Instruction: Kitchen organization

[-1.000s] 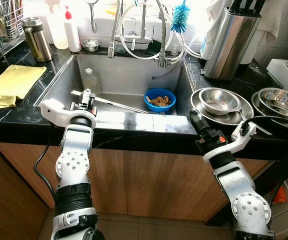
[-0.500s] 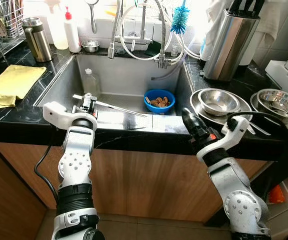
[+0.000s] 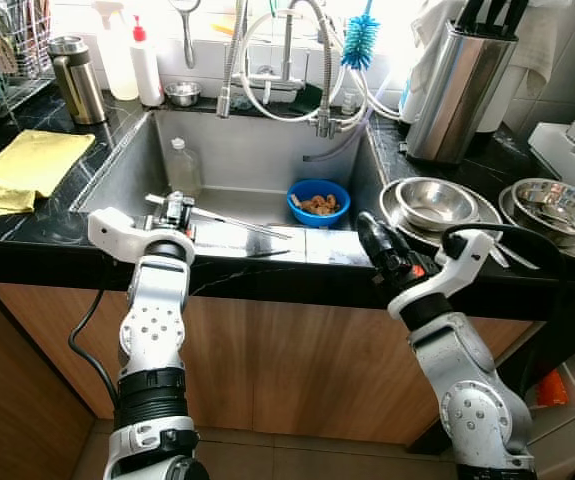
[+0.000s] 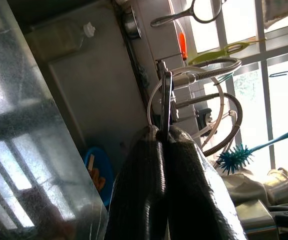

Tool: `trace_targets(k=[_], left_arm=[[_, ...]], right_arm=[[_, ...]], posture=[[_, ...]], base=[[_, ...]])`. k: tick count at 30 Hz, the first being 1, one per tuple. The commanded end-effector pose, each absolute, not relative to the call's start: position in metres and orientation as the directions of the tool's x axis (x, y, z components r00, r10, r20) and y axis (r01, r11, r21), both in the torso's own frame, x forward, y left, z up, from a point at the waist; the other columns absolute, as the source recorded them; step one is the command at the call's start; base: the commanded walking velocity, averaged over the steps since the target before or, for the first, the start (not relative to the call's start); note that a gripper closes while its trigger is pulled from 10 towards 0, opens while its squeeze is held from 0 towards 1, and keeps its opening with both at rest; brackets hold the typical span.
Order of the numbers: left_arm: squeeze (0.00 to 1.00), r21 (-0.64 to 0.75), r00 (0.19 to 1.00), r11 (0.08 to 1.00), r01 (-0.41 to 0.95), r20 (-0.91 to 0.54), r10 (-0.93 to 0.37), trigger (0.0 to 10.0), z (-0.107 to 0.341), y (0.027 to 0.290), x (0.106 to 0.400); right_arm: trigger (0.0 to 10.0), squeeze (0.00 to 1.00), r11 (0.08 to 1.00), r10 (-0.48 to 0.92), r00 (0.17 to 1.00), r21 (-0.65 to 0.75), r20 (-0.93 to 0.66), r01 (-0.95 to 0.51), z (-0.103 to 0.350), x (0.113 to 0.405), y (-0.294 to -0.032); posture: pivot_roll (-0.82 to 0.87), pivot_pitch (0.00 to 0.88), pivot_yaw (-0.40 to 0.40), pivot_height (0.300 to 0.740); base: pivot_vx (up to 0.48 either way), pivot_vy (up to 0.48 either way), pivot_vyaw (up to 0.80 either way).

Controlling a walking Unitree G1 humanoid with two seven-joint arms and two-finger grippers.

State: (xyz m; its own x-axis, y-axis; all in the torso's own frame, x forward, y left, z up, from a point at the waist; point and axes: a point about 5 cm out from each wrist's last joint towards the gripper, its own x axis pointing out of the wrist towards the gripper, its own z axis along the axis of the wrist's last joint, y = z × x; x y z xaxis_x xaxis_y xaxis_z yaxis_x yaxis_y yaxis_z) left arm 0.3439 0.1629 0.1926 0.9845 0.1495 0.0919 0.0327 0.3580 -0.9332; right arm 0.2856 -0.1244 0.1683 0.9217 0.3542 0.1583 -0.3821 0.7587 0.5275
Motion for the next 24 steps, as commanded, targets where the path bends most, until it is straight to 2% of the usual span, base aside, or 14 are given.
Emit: trace_targets(k=[1,2,6,13,24], left_arm=[[0.0,-0.918,0.983,0.392,0.056,0.118,0.138,10.0,0.199,0.156,0.346],[0.0,-0.912,0.983,0.405,0.059,0.124,0.134,10.0,0.2,0.154,0.346],[0.0,-0.912,0.983,0.407,0.054,0.12,0.14,10.0,0.199,0.156,0.346],[0.0,-0.917,0.982,0.395,0.06,0.125,0.14,10.0,0.201,0.156,0.347],[0.0,-0.925,0.98,0.373,0.067,0.131,0.149,10.0,0.204,0.156,0.347]], right_arm=[[10.0,0.0,0.799,0.342,0.924,0.466,0.169,-0.381,0.173,0.284,-0.126],[10.0,0.0,0.851,0.324,0.933,0.383,0.155,-0.359,0.172,0.284,-0.129],[10.0,0.0,0.936,0.232,0.959,0.23,0.161,-0.265,0.175,0.287,-0.137],[10.0,0.0,0.948,0.199,0.965,0.215,0.172,-0.234,0.178,0.29,-0.142],[10.0,0.0,0.954,0.209,0.962,0.179,0.178,-0.241,0.174,0.289,-0.135]], posture=[[-0.06,0.046,-0.056,0.74],[-0.06,0.046,-0.056,0.74],[-0.06,0.05,-0.054,0.74],[-0.06,0.048,-0.053,0.74],[-0.06,0.041,-0.052,0.74]], base=[[0.292,0.0,0.0],[0.3,0.0,0.0],[0.302,0.0,0.0],[0.303,0.0,0.0],[0.345,0.0,0.0]])
